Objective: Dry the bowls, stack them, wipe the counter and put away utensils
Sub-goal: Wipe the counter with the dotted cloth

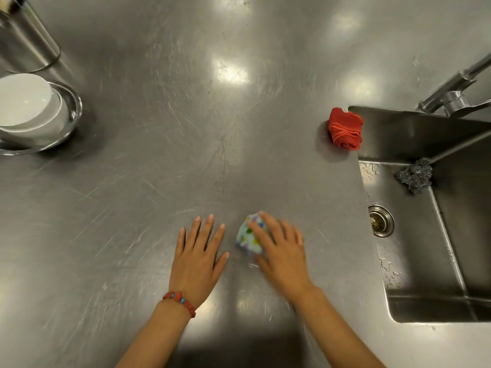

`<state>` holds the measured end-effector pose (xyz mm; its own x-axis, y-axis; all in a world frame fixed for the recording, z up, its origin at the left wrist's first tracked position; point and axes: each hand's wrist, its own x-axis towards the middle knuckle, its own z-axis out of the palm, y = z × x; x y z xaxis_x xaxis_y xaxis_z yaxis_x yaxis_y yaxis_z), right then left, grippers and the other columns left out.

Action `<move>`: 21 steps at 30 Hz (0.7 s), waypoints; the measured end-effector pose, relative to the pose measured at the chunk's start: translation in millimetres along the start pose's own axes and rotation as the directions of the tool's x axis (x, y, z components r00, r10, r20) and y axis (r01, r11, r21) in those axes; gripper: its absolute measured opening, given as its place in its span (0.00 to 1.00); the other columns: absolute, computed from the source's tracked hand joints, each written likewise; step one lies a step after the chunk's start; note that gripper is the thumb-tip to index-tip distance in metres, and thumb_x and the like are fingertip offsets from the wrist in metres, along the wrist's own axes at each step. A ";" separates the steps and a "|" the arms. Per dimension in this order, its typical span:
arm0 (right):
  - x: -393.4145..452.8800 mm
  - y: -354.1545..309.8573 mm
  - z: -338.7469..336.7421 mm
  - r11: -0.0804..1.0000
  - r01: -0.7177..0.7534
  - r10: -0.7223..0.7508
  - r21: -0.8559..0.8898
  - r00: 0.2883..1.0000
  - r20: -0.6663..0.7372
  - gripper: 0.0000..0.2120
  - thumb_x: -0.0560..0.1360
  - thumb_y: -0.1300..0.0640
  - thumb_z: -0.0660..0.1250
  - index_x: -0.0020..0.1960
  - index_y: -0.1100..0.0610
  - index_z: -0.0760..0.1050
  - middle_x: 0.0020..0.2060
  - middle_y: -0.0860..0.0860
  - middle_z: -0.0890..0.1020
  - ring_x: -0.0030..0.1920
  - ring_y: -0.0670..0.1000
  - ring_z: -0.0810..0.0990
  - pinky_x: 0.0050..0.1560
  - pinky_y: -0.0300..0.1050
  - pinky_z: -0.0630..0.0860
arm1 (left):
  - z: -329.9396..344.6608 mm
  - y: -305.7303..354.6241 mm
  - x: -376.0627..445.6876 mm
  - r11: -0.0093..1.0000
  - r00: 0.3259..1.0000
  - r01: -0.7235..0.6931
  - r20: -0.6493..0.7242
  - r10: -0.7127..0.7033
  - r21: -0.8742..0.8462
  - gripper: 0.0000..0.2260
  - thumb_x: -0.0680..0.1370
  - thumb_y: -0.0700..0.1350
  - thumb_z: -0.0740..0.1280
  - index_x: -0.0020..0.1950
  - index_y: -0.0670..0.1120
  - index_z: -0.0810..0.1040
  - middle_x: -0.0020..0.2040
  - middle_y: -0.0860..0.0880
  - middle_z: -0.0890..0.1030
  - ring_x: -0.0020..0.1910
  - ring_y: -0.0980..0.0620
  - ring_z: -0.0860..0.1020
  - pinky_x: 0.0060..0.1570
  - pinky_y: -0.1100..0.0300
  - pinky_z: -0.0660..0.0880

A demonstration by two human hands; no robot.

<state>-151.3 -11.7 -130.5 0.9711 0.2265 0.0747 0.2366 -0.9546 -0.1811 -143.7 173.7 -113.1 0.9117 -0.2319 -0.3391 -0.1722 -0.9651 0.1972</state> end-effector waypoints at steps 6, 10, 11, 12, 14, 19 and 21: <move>14.0 15.9 -4.3 0.988 0.157 -0.157 0.004 0.988 -0.007 0.27 0.67 0.46 0.72 0.64 0.50 0.72 0.62 0.53 0.77 0.55 0.56 0.76 0.54 0.47 0.73 | 2.7 -6.1 -20.1 1.000 0.999 0.020 -0.039 -0.021 -0.016 0.31 0.80 0.57 0.39 0.64 0.42 0.73 0.65 0.39 0.75 0.64 0.37 0.72 0.60 0.39 0.65; 51.3 7.8 -6.6 0.992 -0.115 0.115 0.051 0.993 0.009 0.24 0.73 0.47 0.64 0.67 0.50 0.68 0.67 0.53 0.72 0.60 0.59 0.73 0.59 0.51 0.67 | 7.3 -9.2 -40.2 0.998 0.997 0.049 -0.062 -0.052 -0.041 0.32 0.80 0.57 0.38 0.63 0.41 0.74 0.64 0.38 0.75 0.63 0.36 0.73 0.58 0.39 0.69; 53.4 2.3 -4.9 0.985 -0.165 0.165 0.058 0.986 0.015 0.23 0.74 0.47 0.62 0.68 0.50 0.67 0.69 0.53 0.70 0.62 0.60 0.71 0.60 0.52 0.65 | 8.8 -10.2 -45.5 0.997 0.996 0.053 -0.067 -0.056 -0.049 0.32 0.79 0.58 0.39 0.63 0.41 0.74 0.64 0.38 0.75 0.63 0.36 0.73 0.58 0.39 0.69; 51.6 -3.9 -4.9 0.979 -0.191 0.191 0.064 0.982 0.013 0.23 0.75 0.47 0.61 0.69 0.51 0.66 0.69 0.53 0.69 0.62 0.60 0.70 0.61 0.53 0.64 | 10.2 -11.3 -50.8 0.997 0.996 0.055 -0.066 -0.058 -0.056 0.32 0.79 0.58 0.39 0.63 0.41 0.74 0.64 0.38 0.75 0.63 0.36 0.73 0.59 0.39 0.69; 34.3 -17.3 -7.3 0.982 -0.176 0.176 0.076 0.984 0.008 0.23 0.73 0.48 0.63 0.67 0.52 0.69 0.68 0.54 0.71 0.60 0.61 0.73 0.60 0.54 0.67 | 13.2 -14.0 -61.4 0.997 0.996 0.054 -0.064 -0.058 -0.062 0.31 0.80 0.57 0.39 0.63 0.42 0.74 0.64 0.38 0.75 0.63 0.37 0.72 0.59 0.39 0.68; -58.9 -59.0 -4.3 0.998 -0.067 0.067 -0.006 0.996 -0.054 0.25 0.65 0.46 0.71 0.61 0.50 0.74 0.61 0.52 0.78 0.52 0.57 0.79 0.53 0.47 0.74 | 23.2 -18.5 -80.8 0.998 0.999 0.036 -0.025 -0.038 -0.053 0.32 0.80 0.56 0.38 0.63 0.42 0.75 0.64 0.39 0.75 0.62 0.37 0.73 0.58 0.38 0.69; -93.4 -76.1 1.0 0.997 -0.078 0.076 -0.017 0.995 -0.061 0.24 0.66 0.45 0.67 0.61 0.49 0.74 0.62 0.51 0.77 0.54 0.56 0.78 0.55 0.47 0.69 | 23.3 -19.7 -84.3 0.998 0.999 0.017 -0.031 -0.019 -0.055 0.32 0.80 0.56 0.37 0.63 0.42 0.75 0.63 0.39 0.76 0.62 0.37 0.74 0.57 0.38 0.70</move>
<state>-260.0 39.9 -124.6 0.9828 0.1407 0.1199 0.1600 -0.9725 -0.1694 -225.9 209.5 -109.8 0.9258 -0.2101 -0.3142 -0.1359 -0.9607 0.2419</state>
